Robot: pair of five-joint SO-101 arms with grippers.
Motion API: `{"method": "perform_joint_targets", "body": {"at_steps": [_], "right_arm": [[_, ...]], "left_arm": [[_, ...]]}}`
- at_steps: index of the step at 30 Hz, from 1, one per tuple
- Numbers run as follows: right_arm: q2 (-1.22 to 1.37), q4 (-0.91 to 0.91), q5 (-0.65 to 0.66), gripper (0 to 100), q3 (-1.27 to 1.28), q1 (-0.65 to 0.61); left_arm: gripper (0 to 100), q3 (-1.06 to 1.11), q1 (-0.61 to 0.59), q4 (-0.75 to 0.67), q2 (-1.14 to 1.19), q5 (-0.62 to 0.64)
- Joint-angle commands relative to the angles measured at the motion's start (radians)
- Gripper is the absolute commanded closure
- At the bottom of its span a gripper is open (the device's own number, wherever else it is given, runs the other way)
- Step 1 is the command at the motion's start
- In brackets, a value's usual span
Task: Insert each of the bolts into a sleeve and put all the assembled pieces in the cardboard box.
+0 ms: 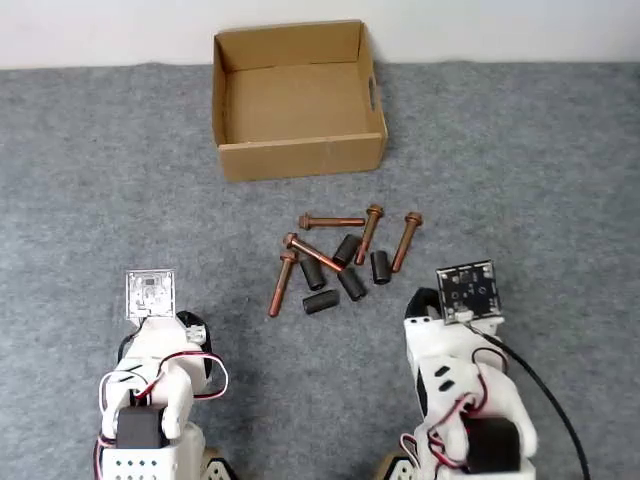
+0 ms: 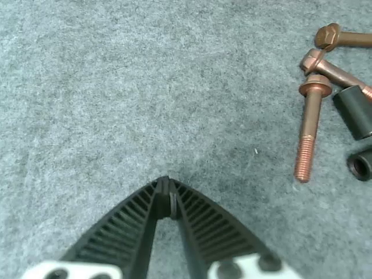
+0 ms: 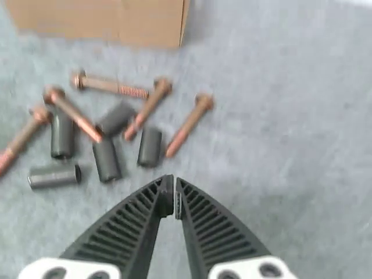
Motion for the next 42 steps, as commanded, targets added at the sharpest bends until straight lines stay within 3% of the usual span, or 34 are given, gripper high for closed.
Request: {"method": "perform_joint_targets", "body": {"at_steps": [1, 15, 26, 31, 42], "right_arm": [[0.099, 0.03, 0.014, 99.1, -0.169, 0.008], [1.079, 0.26, 0.017, 99.1, -0.942, 0.005], [1.408, 0.196, 0.014, 98.4, -0.977, -0.205], [1.549, 0.116, 0.011, 83.5, -0.977, -0.206], [1.781, -0.059, 0.018, 84.8, -0.987, -0.206]], "left_arm": [[100, -0.019, -0.002, 0.008, -0.009, -0.005], [100, -0.019, -0.002, 0.008, -0.009, -0.005], [100, -0.019, -0.002, 0.008, -0.009, -0.005], [100, -0.019, -0.002, 0.008, -0.009, -0.005], [100, -0.019, -0.002, 0.008, -0.009, -0.005]]}}
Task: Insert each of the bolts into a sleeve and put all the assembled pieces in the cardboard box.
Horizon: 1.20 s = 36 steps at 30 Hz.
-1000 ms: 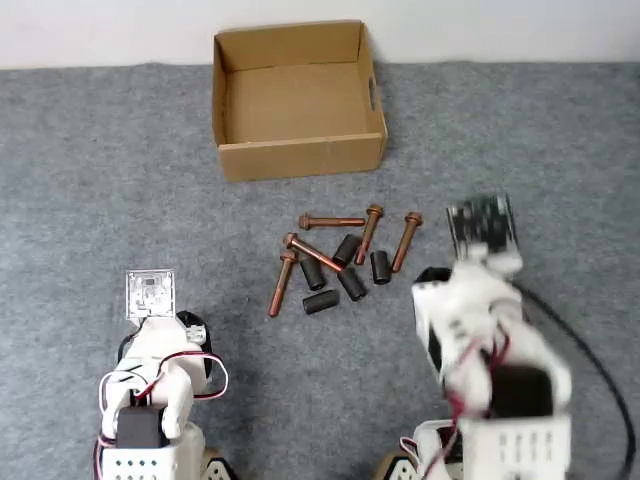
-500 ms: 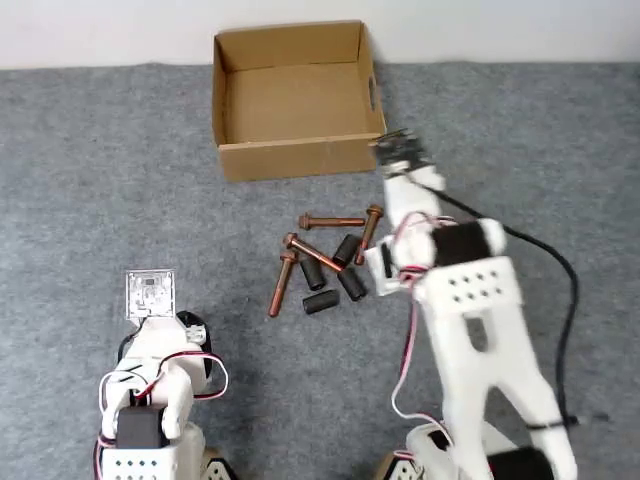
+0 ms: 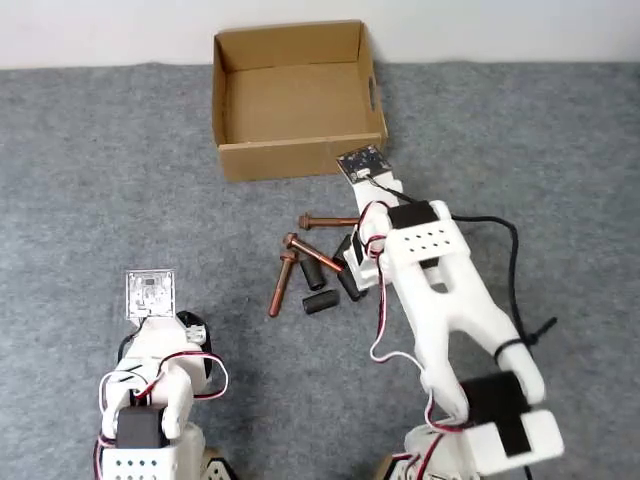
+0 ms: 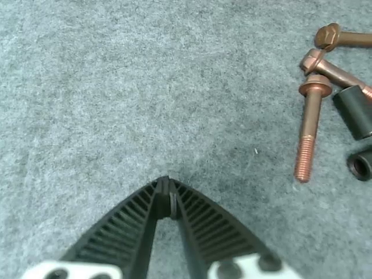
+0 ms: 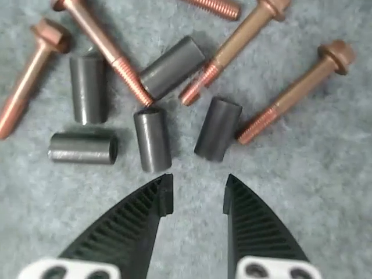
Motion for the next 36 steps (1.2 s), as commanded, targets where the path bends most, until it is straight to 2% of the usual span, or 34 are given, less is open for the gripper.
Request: {"method": "perform_joint_targets", "body": {"at_steps": [1, 11, 24, 26, 29, 32, 36], "right_arm": [[0.042, -0.042, 0.011, 84.8, -0.071, -0.008], [0.277, 0.008, 0.011, 85.0, -0.293, 0.03], [0.504, 0.028, 0.008, 85.3, -0.419, 0.035], [0.532, 0.03, 0.009, 88.5, -0.428, 0.035], [0.538, 0.033, 0.011, 98.4, -0.443, 0.03], [0.535, 0.068, 0.011, 98.8, -0.465, 0.035], [0.533, 0.2, 0.006, 98.9, -0.56, 0.036]], "left_arm": [[100, -0.019, -0.002, 0.008, -0.009, -0.005], [100, -0.019, -0.002, 0.008, -0.009, -0.005], [100, -0.019, -0.002, 0.008, -0.009, -0.005], [100, -0.019, -0.002, 0.008, -0.009, -0.005], [100, -0.019, -0.002, 0.008, -0.009, -0.005], [100, -0.019, -0.002, 0.008, -0.009, -0.005], [100, -0.019, -0.002, 0.008, -0.009, -0.005]]}}
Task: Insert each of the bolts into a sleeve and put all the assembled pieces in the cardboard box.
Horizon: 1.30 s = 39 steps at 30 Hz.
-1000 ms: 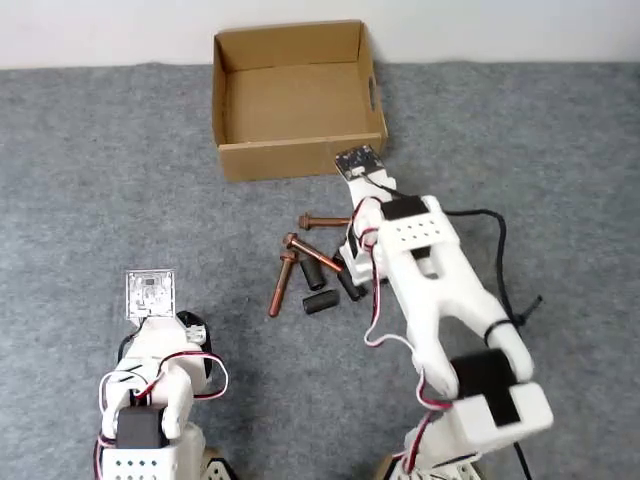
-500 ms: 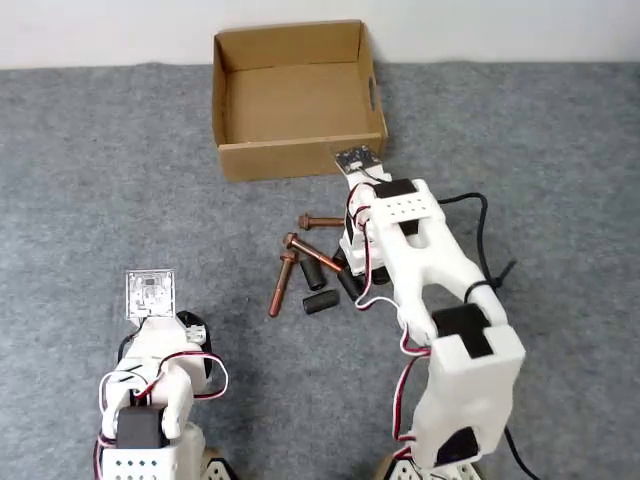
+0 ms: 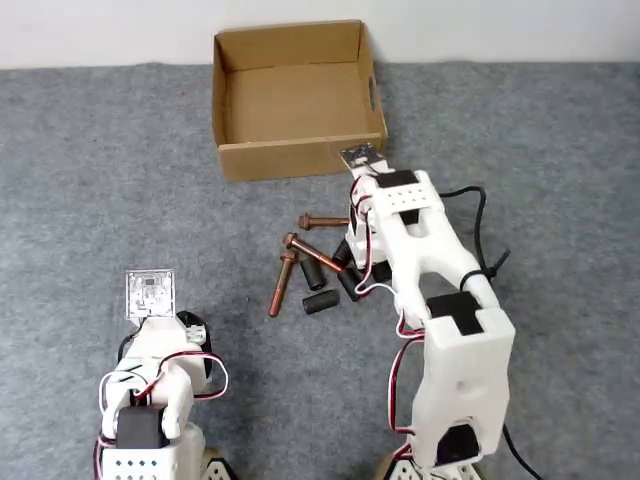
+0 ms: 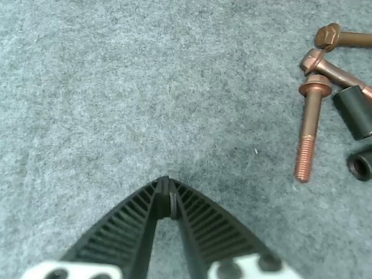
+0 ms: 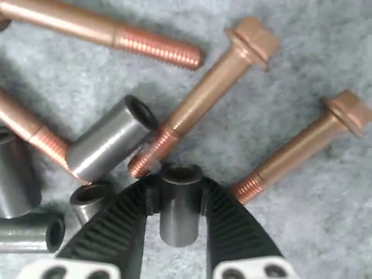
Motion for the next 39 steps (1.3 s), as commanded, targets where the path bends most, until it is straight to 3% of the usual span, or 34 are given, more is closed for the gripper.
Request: {"method": "perform_joint_targets", "body": {"at_steps": [1, 17, 19, 25, 39], "right_arm": [[-0.018, 0.127, 0.002, 98.9, -0.112, -0.005], [-0.423, 0.487, -0.003, 98.9, -0.167, -0.004], [-0.464, 0.539, -0.052, 98.9, -0.166, -0.001], [-0.705, 0.533, -0.319, 99.0, -0.075, 0.093], [-1.234, 0.526, -0.336, 99.0, 0.256, 0.274]], "left_arm": [[100, -0.019, -0.002, 0.008, -0.009, -0.005], [100, -0.019, -0.002, 0.008, -0.009, -0.005], [100, -0.019, -0.002, 0.008, -0.009, -0.005], [100, -0.019, -0.002, 0.008, -0.009, -0.005], [100, -0.019, 0.018, 0.008, -0.011, 0.0]]}}
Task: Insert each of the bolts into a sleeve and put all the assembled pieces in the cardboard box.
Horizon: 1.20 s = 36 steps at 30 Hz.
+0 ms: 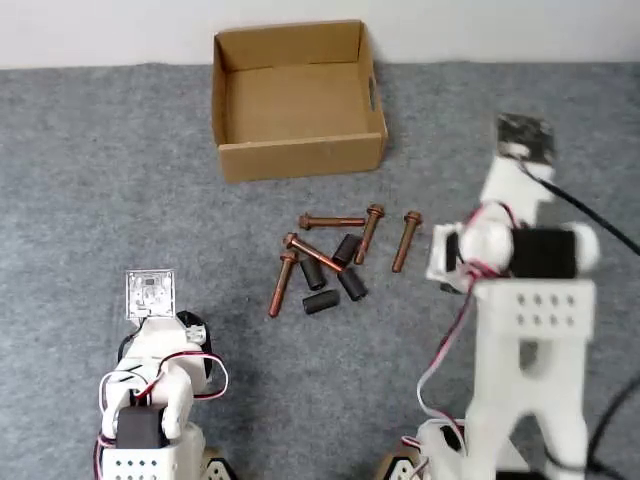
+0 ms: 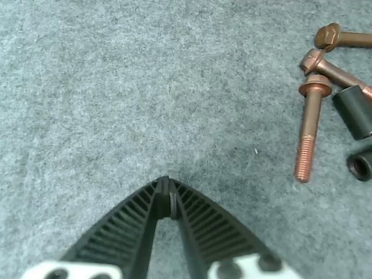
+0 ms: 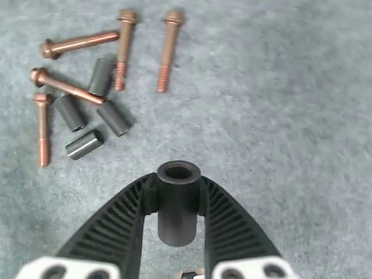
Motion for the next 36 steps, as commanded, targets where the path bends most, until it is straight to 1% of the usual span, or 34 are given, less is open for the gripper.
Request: {"method": "perform_joint_targets", "body": {"at_steps": [1, 4, 7, 10, 13, 15, 17, 20, 23, 27, 30, 33, 36], "right_arm": [[-0.179, 0.022, -0.009, 99.1, 0.055, 0.022], [-0.312, -0.008, -0.009, 99.1, 0.163, 0.027], [-0.443, -0.059, -0.008, 99.1, 0.295, 0.027], [-0.573, -0.09, -0.008, 99.1, 0.423, 0.027], [-0.69, -0.119, -0.002, 99.1, 0.496, 0.041], [-0.743, -0.143, -0.002, 99.1, 0.52, 0.07], [-0.782, -0.168, 0.0, 99.1, 0.554, 0.101], [-0.826, -0.196, -0.003, 99.1, 0.611, 0.173], [-0.851, -0.189, -0.003, 99.1, 0.661, 0.229], [-0.878, -0.18, -0.003, 99.1, 0.713, 0.265], [-0.905, -0.186, -0.005, 99.1, 0.761, 0.265], [-0.955, -0.188, -0.003, 99.1, 0.789, 0.262], [-1.018, -0.189, 0.002, 99.1, 0.83, 0.262]], "left_arm": [[100, -0.019, 0.038, 0.008, -0.009, 0.0], [100, -0.019, 0.086, 0.055, -0.011, -0.006], [100, -0.024, 0.107, 0.04, -0.011, -0.04], [99, -0.024, 0.054, -0.003, -0.011, -0.11], [99, -0.064, -0.005, -0.028, -0.009, -0.132], [99, -0.125, -0.008, -0.014, -0.008, -0.133], [99, -0.177, 0.011, 0.005, -0.006, -0.144], [99, -0.197, 0.038, 0.038, -0.006, -0.144], [99, -0.229, 0.046, 0.048, -0.006, -0.144], [99, -0.3, 0.052, 0.044, -0.005, -0.15], [99, -0.321, 0.083, 0.051, -0.002, -0.152], [99, -0.367, 0.109, 0.049, 0.078, -0.152], [99, -0.438, 0.118, 0.044, 0.253, -0.15]]}}
